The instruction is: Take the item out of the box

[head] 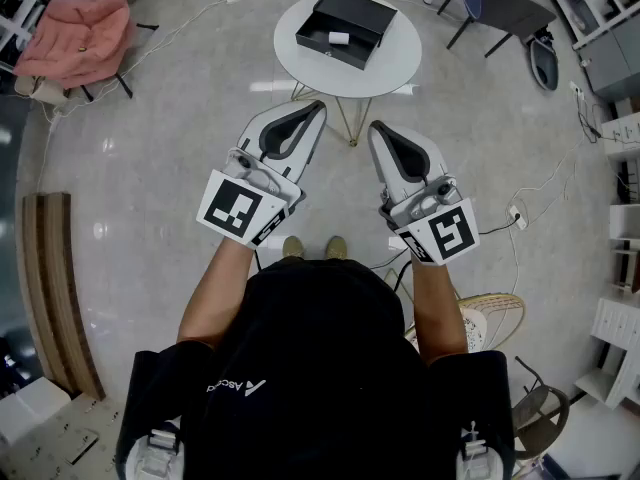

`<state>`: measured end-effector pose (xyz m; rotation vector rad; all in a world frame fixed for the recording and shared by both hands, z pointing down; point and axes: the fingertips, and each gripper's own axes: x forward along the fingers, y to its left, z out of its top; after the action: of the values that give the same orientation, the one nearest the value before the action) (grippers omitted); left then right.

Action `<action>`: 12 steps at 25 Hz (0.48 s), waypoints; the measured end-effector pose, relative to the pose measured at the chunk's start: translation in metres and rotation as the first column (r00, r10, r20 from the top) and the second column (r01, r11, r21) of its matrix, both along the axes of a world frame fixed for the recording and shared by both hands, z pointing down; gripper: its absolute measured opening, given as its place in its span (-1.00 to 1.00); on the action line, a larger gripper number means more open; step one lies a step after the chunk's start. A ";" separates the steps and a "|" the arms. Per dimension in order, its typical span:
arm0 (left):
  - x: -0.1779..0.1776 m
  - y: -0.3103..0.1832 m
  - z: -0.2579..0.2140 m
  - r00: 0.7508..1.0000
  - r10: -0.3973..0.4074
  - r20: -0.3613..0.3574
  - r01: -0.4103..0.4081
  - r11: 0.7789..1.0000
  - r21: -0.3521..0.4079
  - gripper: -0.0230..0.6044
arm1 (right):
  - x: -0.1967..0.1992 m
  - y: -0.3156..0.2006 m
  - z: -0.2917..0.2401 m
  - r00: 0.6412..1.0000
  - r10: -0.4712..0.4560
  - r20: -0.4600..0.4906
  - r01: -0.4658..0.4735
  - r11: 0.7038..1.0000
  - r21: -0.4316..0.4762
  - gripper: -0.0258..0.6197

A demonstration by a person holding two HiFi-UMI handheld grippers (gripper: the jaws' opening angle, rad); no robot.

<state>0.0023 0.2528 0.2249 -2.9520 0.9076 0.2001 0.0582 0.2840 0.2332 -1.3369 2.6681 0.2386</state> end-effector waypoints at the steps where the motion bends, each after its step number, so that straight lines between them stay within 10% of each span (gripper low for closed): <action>1: 0.003 -0.002 0.000 1.000 -0.002 0.001 0.002 1.000 0.000 -0.93 | 0.003 -0.002 0.001 1.000 -0.001 0.000 0.001 1.000 0.001 -0.92; 12: 0.036 -0.017 0.000 0.999 -0.039 0.023 0.039 0.999 0.018 -0.93 | 0.035 -0.009 -0.001 0.999 -0.043 0.024 0.042 0.999 0.034 -0.92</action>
<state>0.0385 0.2362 0.2246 -2.9112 0.9547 0.1711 0.0930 0.2745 0.2323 -1.2638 2.6570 0.2594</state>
